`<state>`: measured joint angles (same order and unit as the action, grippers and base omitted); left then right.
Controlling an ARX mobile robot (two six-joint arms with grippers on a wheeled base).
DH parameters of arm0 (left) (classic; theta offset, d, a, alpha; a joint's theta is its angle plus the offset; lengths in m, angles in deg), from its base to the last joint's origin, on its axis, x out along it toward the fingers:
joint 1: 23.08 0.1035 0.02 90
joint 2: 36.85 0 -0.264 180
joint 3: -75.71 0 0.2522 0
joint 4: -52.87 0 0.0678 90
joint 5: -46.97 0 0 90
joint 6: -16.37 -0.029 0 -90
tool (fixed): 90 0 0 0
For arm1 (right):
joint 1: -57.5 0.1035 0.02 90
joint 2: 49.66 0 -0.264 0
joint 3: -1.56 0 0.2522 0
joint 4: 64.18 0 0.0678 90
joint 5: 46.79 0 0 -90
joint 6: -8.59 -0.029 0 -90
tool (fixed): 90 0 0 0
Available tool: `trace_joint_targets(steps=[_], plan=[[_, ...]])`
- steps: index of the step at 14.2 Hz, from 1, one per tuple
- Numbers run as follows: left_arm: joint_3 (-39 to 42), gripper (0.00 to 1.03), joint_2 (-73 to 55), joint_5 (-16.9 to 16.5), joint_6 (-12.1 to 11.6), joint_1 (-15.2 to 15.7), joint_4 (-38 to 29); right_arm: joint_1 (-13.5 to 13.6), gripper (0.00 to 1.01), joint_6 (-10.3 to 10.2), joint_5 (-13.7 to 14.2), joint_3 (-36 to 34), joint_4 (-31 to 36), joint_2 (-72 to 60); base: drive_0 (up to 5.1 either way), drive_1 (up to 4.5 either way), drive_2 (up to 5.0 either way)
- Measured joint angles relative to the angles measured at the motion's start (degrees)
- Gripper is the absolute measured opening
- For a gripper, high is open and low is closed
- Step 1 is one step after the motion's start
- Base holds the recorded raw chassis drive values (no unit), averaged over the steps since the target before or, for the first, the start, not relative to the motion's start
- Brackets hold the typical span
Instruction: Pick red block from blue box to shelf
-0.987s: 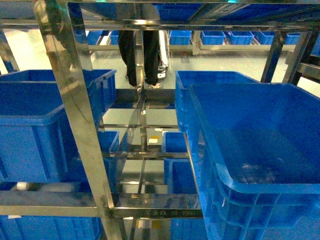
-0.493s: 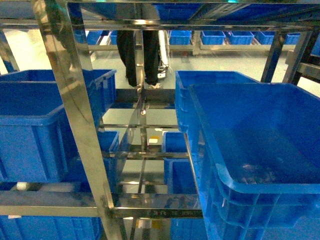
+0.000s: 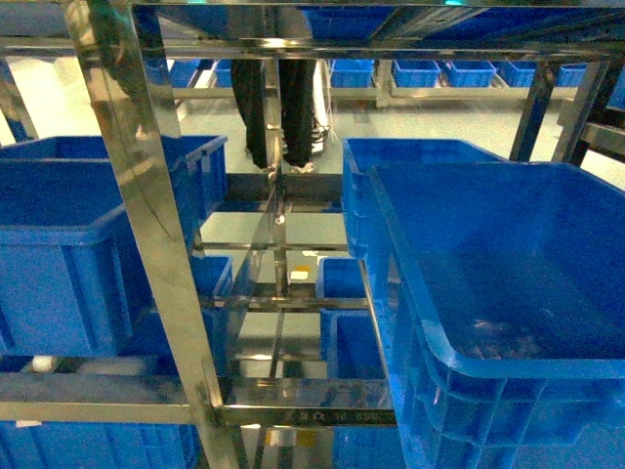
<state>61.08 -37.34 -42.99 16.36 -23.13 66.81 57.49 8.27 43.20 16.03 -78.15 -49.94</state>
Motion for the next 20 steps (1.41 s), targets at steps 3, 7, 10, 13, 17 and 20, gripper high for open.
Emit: trace_joint_targets(steps=[3, 7, 10, 13, 17, 20], plan=[[0.0, 0.98, 0.0, 0.0, 0.0, 0.0, 0.0, 0.0, 0.29, 0.0, 0.0, 0.0, 0.0, 0.0, 0.0, 0.00, 0.0], [0.0, 0.98, 0.0, 0.0, 0.0, 0.0, 0.0, 0.0, 0.29, 0.0, 0.0, 0.0, 0.0, 0.0, 0.0, 0.00, 0.0], [0.0, 0.98, 0.0, 0.0, 0.0, 0.0, 0.0, 0.0, 0.29, 0.0, 0.0, 0.0, 0.0, 0.0, 0.0, 0.00, 0.0], [0.0, 0.98, 0.0, 0.0, 0.0, 0.0, 0.0, 0.0, 0.29, 0.0, 0.0, 0.0, 0.0, 0.0, 0.0, 0.00, 0.0], [0.0, 0.98, 0.0, 0.0, 0.0, 0.0, 0.0, 0.0, 0.29, 0.0, 0.0, 0.0, 0.0, 0.0, 0.0, 0.00, 0.0], [0.0, 0.98, 0.0, 0.0, 0.0, 0.0, 0.0, 0.0, 0.29, 0.0, 0.0, 0.0, 0.0, 0.0, 0.0, 0.00, 0.0]])
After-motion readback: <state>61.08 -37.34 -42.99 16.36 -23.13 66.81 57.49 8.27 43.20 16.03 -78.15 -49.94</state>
